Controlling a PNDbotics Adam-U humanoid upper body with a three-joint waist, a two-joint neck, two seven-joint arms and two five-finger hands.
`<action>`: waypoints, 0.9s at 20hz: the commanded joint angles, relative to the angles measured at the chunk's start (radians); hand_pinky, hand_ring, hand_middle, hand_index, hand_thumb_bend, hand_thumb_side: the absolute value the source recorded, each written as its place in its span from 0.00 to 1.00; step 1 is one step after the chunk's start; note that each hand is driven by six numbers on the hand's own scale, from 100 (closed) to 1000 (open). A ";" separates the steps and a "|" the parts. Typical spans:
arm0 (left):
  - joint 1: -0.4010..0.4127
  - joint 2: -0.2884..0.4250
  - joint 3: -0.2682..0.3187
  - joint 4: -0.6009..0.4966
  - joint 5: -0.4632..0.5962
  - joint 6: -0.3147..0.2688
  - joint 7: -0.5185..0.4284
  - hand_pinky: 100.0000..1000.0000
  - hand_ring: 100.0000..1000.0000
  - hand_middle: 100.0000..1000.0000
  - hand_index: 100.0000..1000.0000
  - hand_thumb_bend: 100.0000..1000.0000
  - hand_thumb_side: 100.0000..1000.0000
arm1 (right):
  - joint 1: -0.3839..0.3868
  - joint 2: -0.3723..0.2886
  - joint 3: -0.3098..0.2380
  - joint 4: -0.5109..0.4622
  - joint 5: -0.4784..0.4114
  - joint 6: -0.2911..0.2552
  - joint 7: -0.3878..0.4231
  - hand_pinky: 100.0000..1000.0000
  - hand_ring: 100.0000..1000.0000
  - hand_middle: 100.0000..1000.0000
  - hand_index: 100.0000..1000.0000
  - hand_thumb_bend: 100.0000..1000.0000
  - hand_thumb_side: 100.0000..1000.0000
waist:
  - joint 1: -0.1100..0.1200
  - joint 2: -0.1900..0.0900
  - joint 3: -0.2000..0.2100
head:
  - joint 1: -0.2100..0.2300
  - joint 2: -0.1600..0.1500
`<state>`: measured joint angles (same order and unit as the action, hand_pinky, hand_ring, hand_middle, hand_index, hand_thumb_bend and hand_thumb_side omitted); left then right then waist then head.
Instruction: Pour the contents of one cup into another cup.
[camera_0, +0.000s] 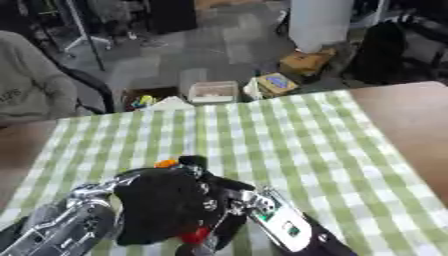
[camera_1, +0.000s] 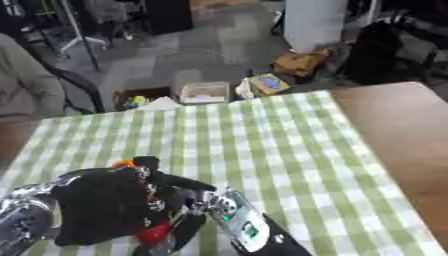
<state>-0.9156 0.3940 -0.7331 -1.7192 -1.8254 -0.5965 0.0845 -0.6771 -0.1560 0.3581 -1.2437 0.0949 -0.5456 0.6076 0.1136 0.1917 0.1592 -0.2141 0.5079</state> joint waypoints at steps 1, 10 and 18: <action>-0.019 -0.009 -0.011 -0.027 0.001 -0.016 -0.001 0.29 0.30 0.35 0.77 0.79 0.00 | -0.023 0.005 -0.002 -0.021 -0.005 -0.038 0.037 0.29 0.23 0.16 0.72 0.00 0.00 | -0.002 -0.019 0.001 | -0.004 -0.011; -0.023 -0.037 -0.035 -0.072 0.026 -0.054 -0.026 0.31 0.31 0.36 0.77 0.80 0.02 | -0.024 0.008 -0.001 -0.021 -0.006 -0.037 0.038 0.29 0.23 0.16 0.72 0.00 0.00 | -0.001 -0.020 0.000 | -0.005 -0.013; -0.026 -0.031 -0.027 -0.110 0.070 -0.060 -0.064 0.32 0.32 0.37 0.77 0.80 0.03 | -0.023 0.007 -0.001 -0.022 -0.008 -0.037 0.037 0.29 0.23 0.16 0.72 0.00 0.00 | -0.002 -0.021 0.001 | -0.007 -0.017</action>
<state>-0.9239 0.3807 -0.7543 -1.7903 -1.7839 -0.6575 0.0198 -0.6770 -0.1592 0.3628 -1.2464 0.0935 -0.5468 0.6102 0.1146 0.1906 0.1586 -0.2181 0.5032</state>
